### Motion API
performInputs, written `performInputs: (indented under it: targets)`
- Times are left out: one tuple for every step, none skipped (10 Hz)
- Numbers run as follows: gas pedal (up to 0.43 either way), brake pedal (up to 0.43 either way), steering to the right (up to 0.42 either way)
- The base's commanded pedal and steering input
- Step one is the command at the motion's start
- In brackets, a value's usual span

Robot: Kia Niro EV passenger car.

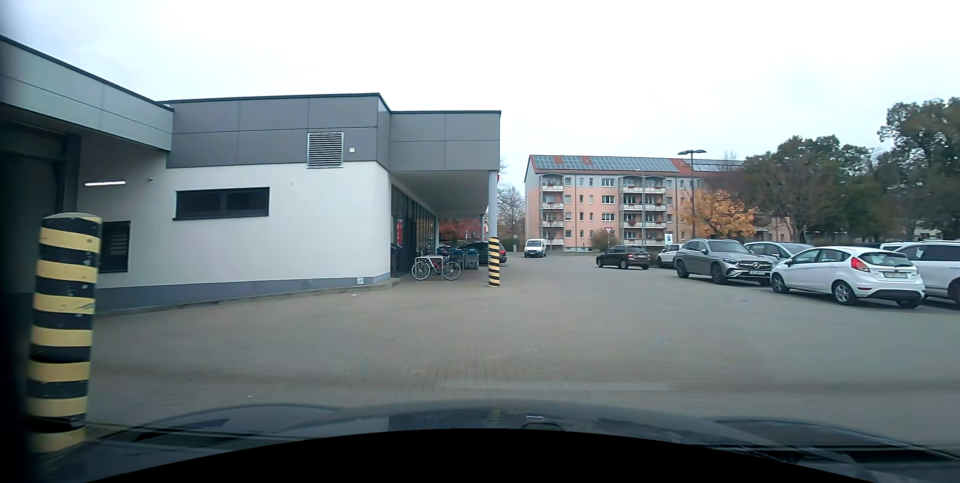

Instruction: Follow the waypoints while adhering to traffic rules and regulations

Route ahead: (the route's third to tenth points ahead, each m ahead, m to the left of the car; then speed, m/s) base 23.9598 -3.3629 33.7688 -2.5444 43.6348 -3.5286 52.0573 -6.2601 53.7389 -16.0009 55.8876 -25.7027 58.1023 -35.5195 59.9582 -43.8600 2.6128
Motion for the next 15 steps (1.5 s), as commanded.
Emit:
performInputs:
  targets:
    - [0.000, 0.000, 0.468]
    - [0.000, 0.000, 0.475]
    - [0.000, 0.000, 0.475]
    - [0.000, 0.000, 0.473]
    - [0.000, 0.000, 0.468]
    - [0.020, 0.000, 0.459]
    - [0.047, 0.000, 0.444]
    - [0.087, 0.000, 0.427]
    - [0.098, 0.000, 0.402]
    - [0.138, 0.000, 0.369]
    - [0.169, 0.000, 0.337]
    - [0.169, 0.000, 0.299]
    - [0.169, 0.000, 0.273]
    - [0.169, 0.000, 0.249]
    - [0.169, 0.000, 0.216]
